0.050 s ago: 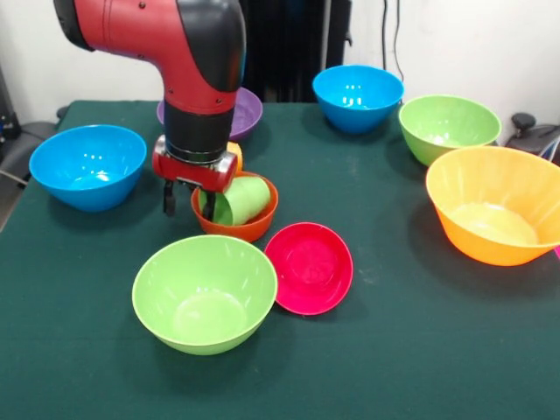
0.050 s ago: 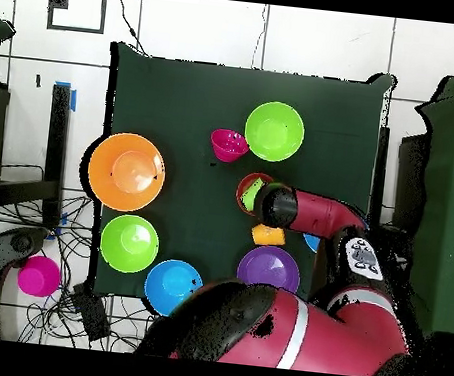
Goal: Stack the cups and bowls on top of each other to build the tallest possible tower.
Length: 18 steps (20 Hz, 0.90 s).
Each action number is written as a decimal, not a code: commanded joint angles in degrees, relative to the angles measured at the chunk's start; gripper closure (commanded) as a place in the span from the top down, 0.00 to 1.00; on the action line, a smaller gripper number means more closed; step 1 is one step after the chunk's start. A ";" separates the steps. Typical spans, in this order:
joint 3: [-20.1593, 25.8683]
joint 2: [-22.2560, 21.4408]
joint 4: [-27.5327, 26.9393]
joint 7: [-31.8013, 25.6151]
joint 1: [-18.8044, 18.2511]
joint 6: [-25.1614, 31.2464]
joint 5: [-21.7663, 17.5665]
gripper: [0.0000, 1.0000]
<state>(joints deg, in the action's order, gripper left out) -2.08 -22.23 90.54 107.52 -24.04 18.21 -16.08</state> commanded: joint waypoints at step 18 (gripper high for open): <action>4.05 -16.92 27.76 10.42 5.82 19.66 16.95 1.00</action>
<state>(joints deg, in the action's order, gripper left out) -3.36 -36.36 112.23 109.84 -19.67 36.46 -3.38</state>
